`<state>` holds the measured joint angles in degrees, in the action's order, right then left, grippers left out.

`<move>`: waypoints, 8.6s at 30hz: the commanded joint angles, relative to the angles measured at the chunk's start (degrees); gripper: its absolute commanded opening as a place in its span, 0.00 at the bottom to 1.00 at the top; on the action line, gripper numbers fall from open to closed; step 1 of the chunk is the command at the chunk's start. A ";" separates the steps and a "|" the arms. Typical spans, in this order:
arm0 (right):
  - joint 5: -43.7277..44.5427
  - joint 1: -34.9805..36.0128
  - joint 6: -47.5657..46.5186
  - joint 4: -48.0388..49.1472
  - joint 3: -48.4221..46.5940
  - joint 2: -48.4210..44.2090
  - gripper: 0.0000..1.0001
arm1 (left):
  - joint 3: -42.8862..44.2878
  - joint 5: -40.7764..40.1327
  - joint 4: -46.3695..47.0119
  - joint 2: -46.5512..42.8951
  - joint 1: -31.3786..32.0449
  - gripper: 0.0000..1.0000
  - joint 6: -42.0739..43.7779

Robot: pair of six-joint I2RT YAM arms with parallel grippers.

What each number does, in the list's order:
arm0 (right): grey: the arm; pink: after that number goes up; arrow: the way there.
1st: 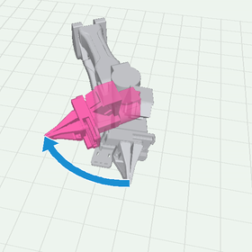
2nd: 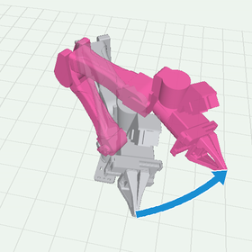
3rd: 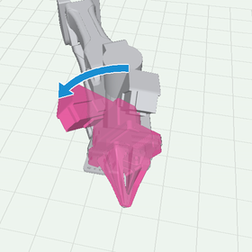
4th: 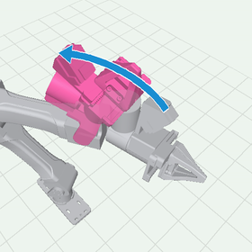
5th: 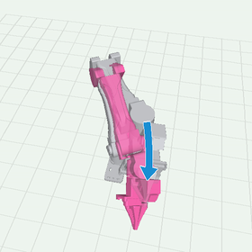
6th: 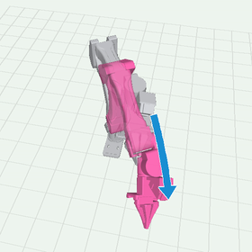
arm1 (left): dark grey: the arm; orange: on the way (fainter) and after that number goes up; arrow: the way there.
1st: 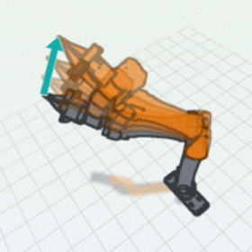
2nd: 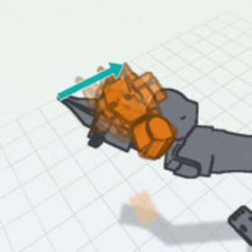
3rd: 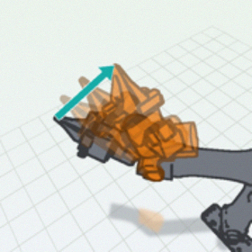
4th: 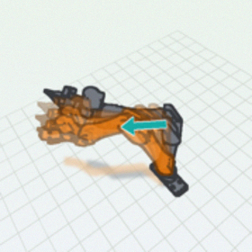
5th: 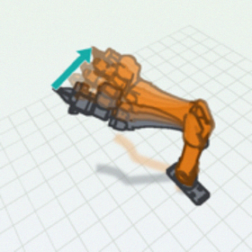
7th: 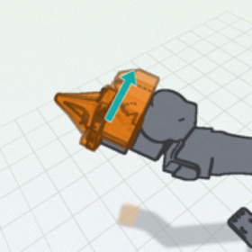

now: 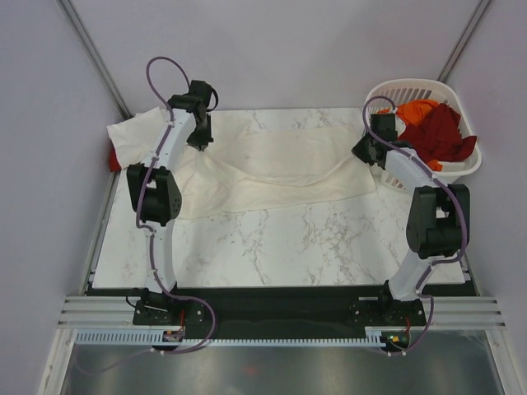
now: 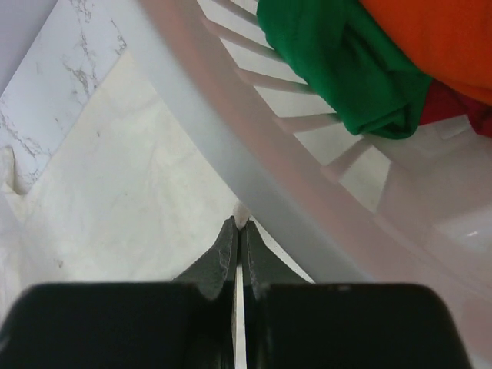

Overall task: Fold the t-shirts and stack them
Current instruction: Fold the tshirt

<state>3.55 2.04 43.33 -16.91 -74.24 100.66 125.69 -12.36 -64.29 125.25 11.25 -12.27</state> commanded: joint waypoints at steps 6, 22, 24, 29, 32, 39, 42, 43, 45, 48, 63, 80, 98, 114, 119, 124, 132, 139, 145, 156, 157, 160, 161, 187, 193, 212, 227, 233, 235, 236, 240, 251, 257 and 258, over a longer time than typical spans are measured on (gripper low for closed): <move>18.23 1.82 1.23 -4.36 -8.55 4.20 0.57 | 12.56 0.32 -1.36 12.82 -2.37 0.45 2.25; 18.28 9.46 -2.11 -1.31 6.89 -11.09 0.98 | -42.41 3.29 13.65 -30.91 -3.33 0.80 -13.74; 15.80 10.43 -2.64 0.29 11.98 -11.80 0.98 | -53.06 6.89 19.62 -32.43 -3.95 0.79 -17.16; 7.90 11.23 -2.90 2.57 18.24 -13.99 0.98 | -70.02 10.17 29.92 -39.10 -4.04 0.78 -25.59; 6.82 11.58 -4.83 3.55 22.02 -17.34 0.98 | -72.86 6.57 31.77 -40.61 -4.04 0.79 -26.75; 4.01 11.58 -5.36 3.55 26.95 -21.47 0.98 | -74.10 3.67 35.20 -41.66 -4.30 0.79 -27.98; 5.14 11.58 -6.41 3.63 27.91 -22.35 0.98 | -74.45 -0.71 35.73 -43.85 -4.39 0.79 -27.37; 5.76 11.67 -6.77 3.55 28.09 -22.35 0.98 | -74.45 -1.61 35.81 -43.86 -4.56 0.83 -26.93; 6.12 11.67 -7.12 3.55 28.36 -22.09 0.98 | -73.83 -1.97 35.73 -43.34 -6.66 0.84 -25.35; 5.68 11.58 -7.30 3.46 28.27 -21.65 0.98 | -73.83 1.89 35.82 -40.71 -10.96 0.83 -24.73; 9.63 11.49 -7.91 4.07 27.83 -17.52 0.98 | -74.62 2.17 42.23 -32.53 -11.16 0.02 -24.11; 11.38 16.39 -5.98 2.14 29.24 -21.47 0.98 | -84.73 -5.68 36.34 -48.52 -22.05 0.54 -32.73; -13.66 44.79 -5.37 5.57 -19.25 16.47 0.81 | -71.62 15.43 21.39 -72.15 -22.76 0.92 -9.60; -12.43 48.93 0.35 1.61 -43.80 39.96 0.73 | -76.38 16.84 25.44 -77.88 -22.93 0.86 -9.96; -12.16 49.02 1.14 1.88 -45.47 42.16 0.73 | -76.56 16.93 25.53 -78.23 -22.85 0.86 -10.05; -10.50 48.93 1.49 1.88 -48.81 45.06 0.73 | -76.64 16.93 25.53 -78.23 -22.85 0.86 -10.05; -7.60 48.67 1.49 1.88 -49.69 45.68 0.58 | -76.65 16.93 25.53 -77.88 -22.85 0.85 -10.05; -6.72 48.23 1.05 2.58 -49.69 45.06 0.28 | -76.73 17.02 25.53 -77.88 -22.93 0.85 -10.05; -6.37 47.18 1.05 2.84 -49.51 45.15 0.09 | -76.73 17.02 25.53 -77.61 -22.93 0.84 -10.05; -2.69 45.42 0.35 6.89 -51.00 45.15 0.00 | -76.82 17.28 25.53 -77.44 -22.85 0.84 -9.96; -2.32 44.98 -0.26 6.80 -51.88 45.41 0.00 | -76.82 17.19 25.53 -77.35 -22.93 0.84 -9.88; 1.62 44.01 -2.71 7.06 -54.25 46.03 0.00 | -76.82 17.28 25.45 -77.26 -22.93 0.84 -9.96; 2.68 43.58 -3.33 7.15 -55.83 46.90 0.00 | -76.82 17.19 25.53 -77.18 -22.93 0.84 -9.88; 13.40 55.87 -39.20 9.35 -40.63 35.83 0.80 | -76.82 17.28 25.53 -76.56 -22.85 0.82 -9.79; 15.70 56.05 -40.34 8.21 -43.35 38.46 0.79 | -76.82 17.28 25.53 -76.91 -22.85 0.82 -9.79; 13.32 56.05 -39.46 6.36 -45.29 43.04 0.54 | -76.82 17.19 25.53 -77.00 -22.85 0.82 -9.70; 16.40 54.73 -39.46 6.53 -46.52 42.43 0.03 | -76.82 17.19 25.53 -76.74 -22.85 0.82 -9.79; 16.40 53.07 -39.47 6.80 -47.49 41.37 0.00 | -76.82 17.11 25.53 -76.74 -22.85 0.82 -9.79; 16.14 52.19 -39.29 6.80 -48.02 41.28 0.00 | -76.91 17.11 25.53 -76.74 -22.85 0.82 -9.79; 15.96 51.92 -39.38 6.97 -48.45 41.19 0.00 | -76.82 17.11 25.53 -76.74 -22.85 0.82 -9.79; 15.35 50.17 -39.03 7.06 -50.13 40.93 0.00 | -76.82 17.11 25.53 -76.73 -22.85 0.82 -9.79; 4.36 52.53 -40.96 8.29 -43.11 37.85 0.53 | -76.82 17.02 25.53 -76.73 -22.85 0.82 -9.79; 6.71 54.12 -40.60 8.64 -41.95 37.33 0.57 | -76.82 17.11 25.53 -76.82 -22.85 0.82 -9.79; 7.69 54.47 -41.13 8.56 -41.95 37.24 0.57 | -76.82 17.11 25.45 -76.82 -22.85 0.82 -9.79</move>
<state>9.63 56.14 2.74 -9.98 -116.27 141.93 48.69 3.64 -40.16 48.82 -11.70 -24.51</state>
